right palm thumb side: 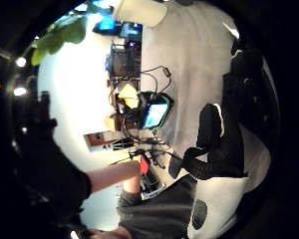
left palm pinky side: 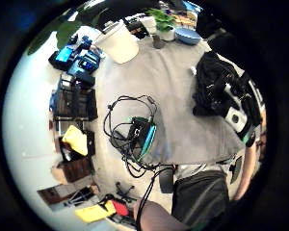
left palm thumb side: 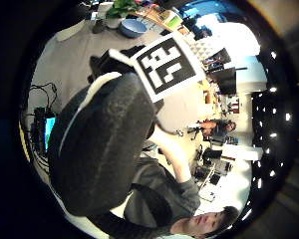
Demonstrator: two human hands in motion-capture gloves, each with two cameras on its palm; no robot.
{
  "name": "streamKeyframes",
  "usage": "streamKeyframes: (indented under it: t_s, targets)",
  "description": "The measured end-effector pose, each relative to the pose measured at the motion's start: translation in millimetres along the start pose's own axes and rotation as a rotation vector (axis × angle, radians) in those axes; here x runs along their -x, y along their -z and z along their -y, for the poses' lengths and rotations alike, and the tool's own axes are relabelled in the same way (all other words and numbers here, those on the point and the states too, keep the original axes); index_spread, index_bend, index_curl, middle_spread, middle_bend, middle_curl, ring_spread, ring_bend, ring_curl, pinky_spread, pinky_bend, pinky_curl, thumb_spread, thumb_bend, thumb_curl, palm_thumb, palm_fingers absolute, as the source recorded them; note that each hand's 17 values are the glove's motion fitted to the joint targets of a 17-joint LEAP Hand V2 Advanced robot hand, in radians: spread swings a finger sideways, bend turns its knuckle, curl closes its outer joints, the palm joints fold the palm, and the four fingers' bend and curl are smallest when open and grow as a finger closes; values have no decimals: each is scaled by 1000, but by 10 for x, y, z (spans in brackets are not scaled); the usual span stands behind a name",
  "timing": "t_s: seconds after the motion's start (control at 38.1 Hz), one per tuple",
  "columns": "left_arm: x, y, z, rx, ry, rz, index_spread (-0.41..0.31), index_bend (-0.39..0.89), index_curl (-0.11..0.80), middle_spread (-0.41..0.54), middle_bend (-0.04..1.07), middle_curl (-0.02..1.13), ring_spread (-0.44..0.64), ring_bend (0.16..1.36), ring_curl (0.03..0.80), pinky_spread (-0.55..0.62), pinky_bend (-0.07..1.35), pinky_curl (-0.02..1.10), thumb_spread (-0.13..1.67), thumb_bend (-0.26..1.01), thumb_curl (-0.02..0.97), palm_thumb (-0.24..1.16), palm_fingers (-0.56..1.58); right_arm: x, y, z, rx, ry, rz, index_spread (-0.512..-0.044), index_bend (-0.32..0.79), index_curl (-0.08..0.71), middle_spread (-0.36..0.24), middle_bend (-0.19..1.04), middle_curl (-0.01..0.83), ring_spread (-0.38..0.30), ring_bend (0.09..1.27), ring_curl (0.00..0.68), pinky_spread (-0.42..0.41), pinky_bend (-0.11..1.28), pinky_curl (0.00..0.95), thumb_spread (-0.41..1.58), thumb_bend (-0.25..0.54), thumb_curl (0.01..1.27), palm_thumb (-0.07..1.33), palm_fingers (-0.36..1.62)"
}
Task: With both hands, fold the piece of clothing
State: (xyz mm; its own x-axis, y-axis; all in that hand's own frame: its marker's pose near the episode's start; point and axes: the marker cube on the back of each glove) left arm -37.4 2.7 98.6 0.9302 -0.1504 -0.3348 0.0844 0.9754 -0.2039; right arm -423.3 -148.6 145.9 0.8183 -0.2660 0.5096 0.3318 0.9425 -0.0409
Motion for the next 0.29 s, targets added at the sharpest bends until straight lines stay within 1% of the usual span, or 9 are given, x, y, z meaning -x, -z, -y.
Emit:
streamKeyframes:
  t_s: [0.08, 0.16, 0.24, 0.29]
  targets:
    - [-41, -2, -86, 5, -15, 25, -82, 195, 426, 183, 124, 178, 215, 553, 317, 184, 411, 362, 1199, -16, 207, 32, 290, -212, 125, 73, -54, -5, -33, -207, 62, 185, -81, 273, 489, -169, 652, 468, -215, 717, 449, 918, -16, 656, 902, 1031]
    - [-66, -6, -148, 7, -27, 36, -82, 195, 427, 183, 125, 176, 215, 553, 316, 183, 412, 360, 1193, -17, 207, 31, 291, -491, 238, 192, -66, -26, 9, -201, 61, 182, -74, 270, 486, -159, 641, 461, -208, 697, 441, 984, -15, 637, 889, 1049]
    - [-76, -24, -160, 12, -37, 33, -82, 192, 427, 183, 128, 176, 216, 551, 315, 180, 415, 360, 1190, -16, 208, 31, 293, -521, 555, -68, -69, -104, 55, -192, 92, 193, -69, 277, 487, -154, 619, 456, -196, 662, 432, 1042, -11, 621, 886, 1081]
    - [-72, -23, -162, 21, -31, 37, -82, 192, 428, 183, 128, 176, 216, 551, 314, 179, 416, 360, 1189, -16, 208, 31, 294, -603, 686, -154, -98, -177, 24, -188, 92, 197, -63, 281, 488, -152, 610, 453, -193, 649, 428, 1071, -11, 612, 883, 1094]
